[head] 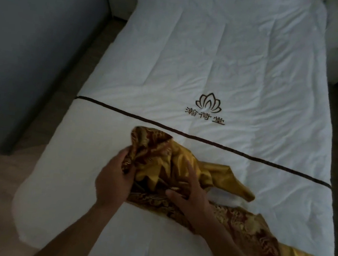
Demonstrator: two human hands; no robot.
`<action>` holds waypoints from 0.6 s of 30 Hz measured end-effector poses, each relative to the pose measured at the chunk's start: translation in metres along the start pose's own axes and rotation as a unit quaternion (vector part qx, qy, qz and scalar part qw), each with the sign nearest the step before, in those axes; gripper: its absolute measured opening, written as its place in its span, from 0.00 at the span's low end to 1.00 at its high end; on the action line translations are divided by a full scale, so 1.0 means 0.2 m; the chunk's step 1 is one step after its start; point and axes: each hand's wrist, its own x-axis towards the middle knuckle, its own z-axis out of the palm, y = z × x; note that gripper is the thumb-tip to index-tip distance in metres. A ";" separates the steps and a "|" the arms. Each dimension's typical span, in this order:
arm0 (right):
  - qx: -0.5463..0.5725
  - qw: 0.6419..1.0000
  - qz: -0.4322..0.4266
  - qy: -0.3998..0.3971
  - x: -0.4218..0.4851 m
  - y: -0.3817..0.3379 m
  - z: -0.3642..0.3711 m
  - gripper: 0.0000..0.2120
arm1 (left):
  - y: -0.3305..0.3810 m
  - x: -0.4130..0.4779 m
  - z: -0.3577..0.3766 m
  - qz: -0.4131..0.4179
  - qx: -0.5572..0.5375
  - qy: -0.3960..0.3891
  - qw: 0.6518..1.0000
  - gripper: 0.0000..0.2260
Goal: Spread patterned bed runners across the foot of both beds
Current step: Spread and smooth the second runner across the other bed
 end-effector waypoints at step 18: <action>-0.109 0.991 0.082 0.006 0.12 0.09 0.24 0.34 | -0.16 -0.28 0.20 -0.019 -0.075 -0.168 0.983 0.15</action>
